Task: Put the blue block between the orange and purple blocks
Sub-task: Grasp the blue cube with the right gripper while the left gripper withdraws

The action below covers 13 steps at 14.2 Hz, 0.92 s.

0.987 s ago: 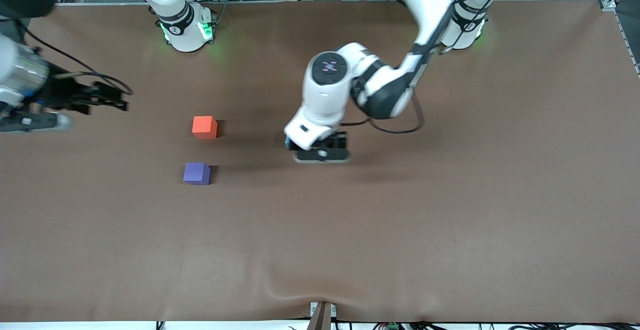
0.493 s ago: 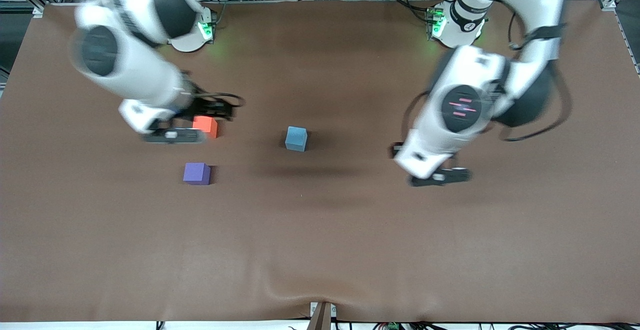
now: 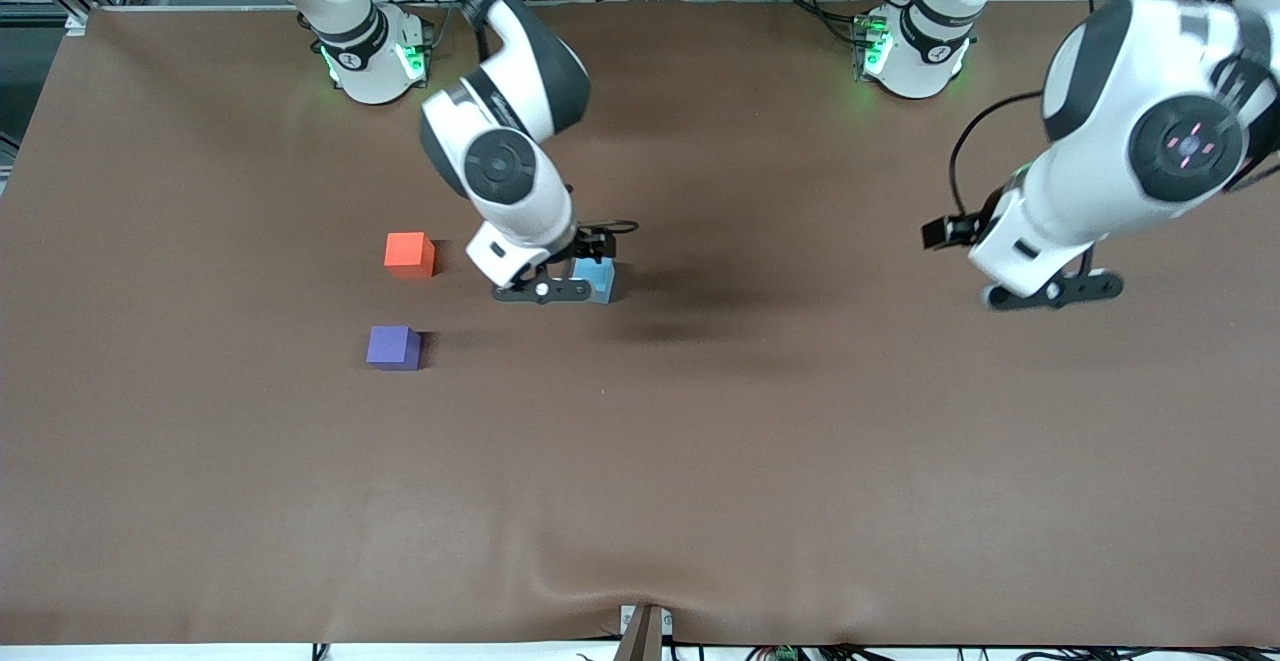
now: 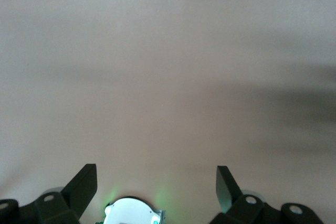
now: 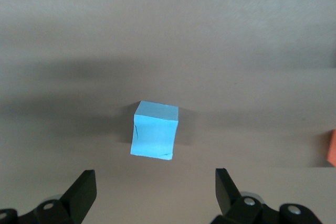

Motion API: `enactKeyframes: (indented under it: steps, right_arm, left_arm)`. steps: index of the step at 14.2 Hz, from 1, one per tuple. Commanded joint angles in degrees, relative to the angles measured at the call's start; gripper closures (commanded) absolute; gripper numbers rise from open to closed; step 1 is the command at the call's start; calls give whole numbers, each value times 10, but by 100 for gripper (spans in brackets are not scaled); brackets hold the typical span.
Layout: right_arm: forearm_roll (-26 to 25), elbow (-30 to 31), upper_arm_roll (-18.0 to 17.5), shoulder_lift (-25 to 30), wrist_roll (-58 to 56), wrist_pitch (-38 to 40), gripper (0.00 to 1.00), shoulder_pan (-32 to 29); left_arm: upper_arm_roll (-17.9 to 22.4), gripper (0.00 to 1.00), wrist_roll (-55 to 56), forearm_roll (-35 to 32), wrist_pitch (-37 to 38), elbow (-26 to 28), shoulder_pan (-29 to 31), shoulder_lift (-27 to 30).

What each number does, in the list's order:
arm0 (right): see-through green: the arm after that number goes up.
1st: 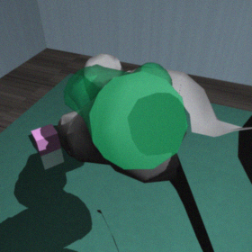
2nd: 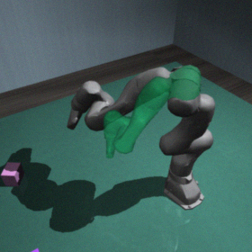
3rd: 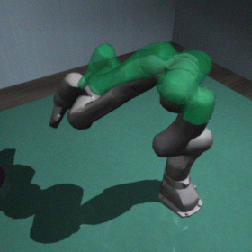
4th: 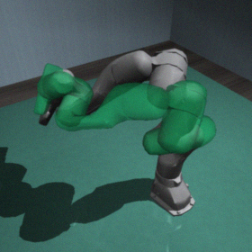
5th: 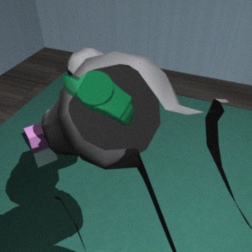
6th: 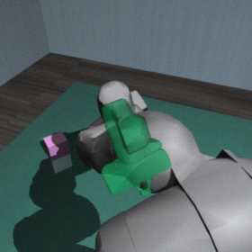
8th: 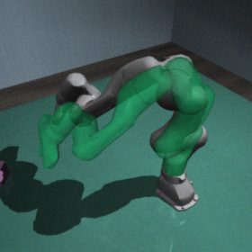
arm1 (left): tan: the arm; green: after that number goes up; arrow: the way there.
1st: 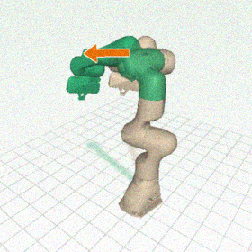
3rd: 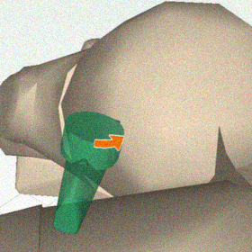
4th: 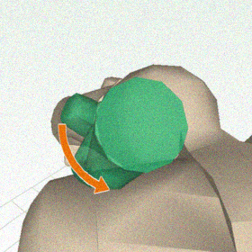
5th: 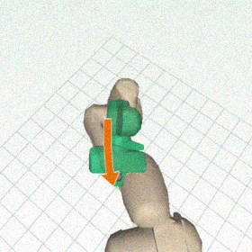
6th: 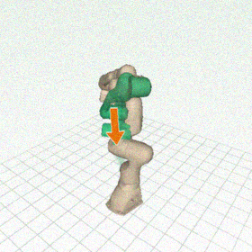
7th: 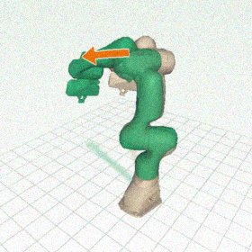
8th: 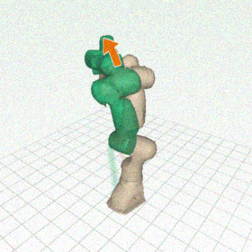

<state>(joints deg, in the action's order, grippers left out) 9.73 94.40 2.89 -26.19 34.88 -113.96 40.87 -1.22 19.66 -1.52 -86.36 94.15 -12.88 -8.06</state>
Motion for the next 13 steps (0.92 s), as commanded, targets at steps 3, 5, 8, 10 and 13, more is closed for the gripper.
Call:
enactKeyframes:
  steps: [3, 5, 8, 10, 13]
  right_arm:
    - [-9, 58, 9, -13, 46, -92, 0, 32]
    - [-19, 74, 9, -23, 45, -122, 0, 33]
    - [-25, 75, 8, -39, 47, -129, 0, 35]
    - [-24, 85, 8, -41, 50, -151, 0, 37]
    - [-21, 100, 7, -43, 71, -182, 0, 42]
  left_arm:
    - [-6, 0, -107, -10, -12, 35, 75, 48]
    - [-3, 0, -156, -10, -12, 15, 77, 48]
    - [-3, 0, -164, -9, -5, -1, 78, 76]
    - [-3, 0, -164, -10, 9, 0, 80, 104]
    - [-3, 0, -164, -10, 19, 5, 90, 132]
